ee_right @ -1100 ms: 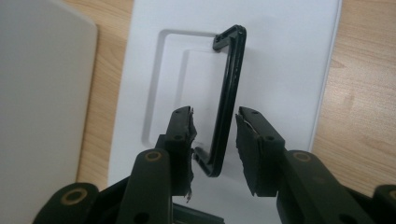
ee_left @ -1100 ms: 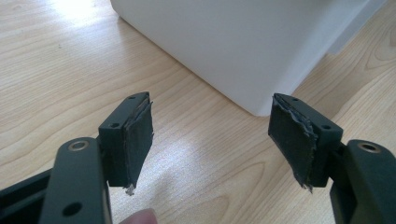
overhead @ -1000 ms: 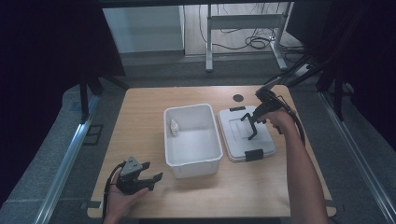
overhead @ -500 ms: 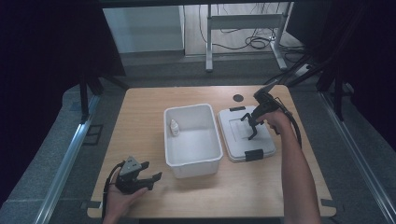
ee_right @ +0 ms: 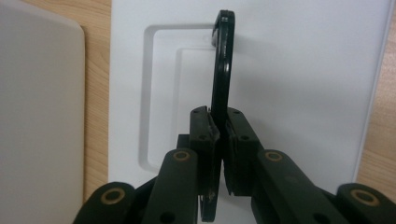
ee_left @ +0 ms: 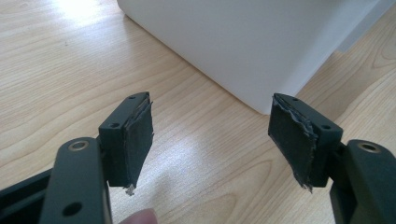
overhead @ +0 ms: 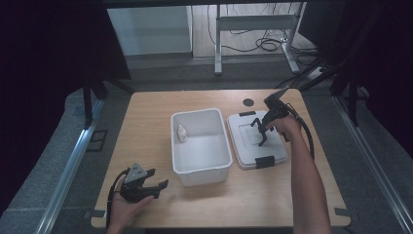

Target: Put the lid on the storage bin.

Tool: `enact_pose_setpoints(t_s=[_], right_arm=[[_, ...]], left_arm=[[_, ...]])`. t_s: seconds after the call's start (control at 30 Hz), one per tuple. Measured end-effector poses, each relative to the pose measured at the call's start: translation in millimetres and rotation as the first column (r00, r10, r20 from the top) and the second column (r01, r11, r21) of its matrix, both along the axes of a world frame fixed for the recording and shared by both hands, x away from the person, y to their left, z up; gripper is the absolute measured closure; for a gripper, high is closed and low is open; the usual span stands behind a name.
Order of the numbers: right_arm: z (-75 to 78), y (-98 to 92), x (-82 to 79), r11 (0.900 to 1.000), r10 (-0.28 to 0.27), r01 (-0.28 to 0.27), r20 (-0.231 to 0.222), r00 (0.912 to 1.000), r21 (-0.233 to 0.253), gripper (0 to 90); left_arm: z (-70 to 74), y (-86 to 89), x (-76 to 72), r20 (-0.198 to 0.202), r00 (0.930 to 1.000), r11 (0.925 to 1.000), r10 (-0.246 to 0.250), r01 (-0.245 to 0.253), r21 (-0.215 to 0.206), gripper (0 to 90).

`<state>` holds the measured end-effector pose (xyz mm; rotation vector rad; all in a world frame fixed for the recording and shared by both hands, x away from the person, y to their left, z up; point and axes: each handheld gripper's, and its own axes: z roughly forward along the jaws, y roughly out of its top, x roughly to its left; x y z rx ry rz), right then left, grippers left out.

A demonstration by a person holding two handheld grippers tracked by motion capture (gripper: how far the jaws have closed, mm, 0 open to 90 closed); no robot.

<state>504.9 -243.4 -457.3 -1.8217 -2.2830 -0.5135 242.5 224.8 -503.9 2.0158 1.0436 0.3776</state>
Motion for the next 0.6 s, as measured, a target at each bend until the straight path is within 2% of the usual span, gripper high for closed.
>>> enact_pose_setpoints(t_s=[0.1,0.23,0.4,0.57,0.6], right_arm=[[0.1,-1.7,0.1,1.0,-0.026,0.026,-0.015,0.9996,0.015,85.2],[4.0,-2.7,-0.6,0.999,-0.044,0.045,-0.012,0.9989,0.003,85.5],[19.9,-6.1,-4.9,0.999,-0.05,0.05,0.011,0.9987,0.018,85.5],[35.7,-18.7,-14.3,0.997,-0.076,0.075,0.032,0.9966,0.034,85.6],[42.6,-24.8,-18.7,0.996,-0.083,0.081,0.042,0.9957,0.045,85.6]], left_arm=[[0.1,0.9,0.2,0.0,1.0,1.0,0.002,-0.002,0.0,30.9],[0.7,2.2,0.1,0.001,1.0,1.0,0.003,-0.003,-0.002,30.9],[1.2,3.0,0.0,0.003,1.0,1.0,0.006,-0.006,-0.005,31.0],[0.0,-0.4,0.1,-0.002,1.0,1.0,-0.001,0.001,0.003,31.0],[0.0,-1.2,0.0,-0.001,1.0,1.0,-0.004,0.004,0.004,31.0]])
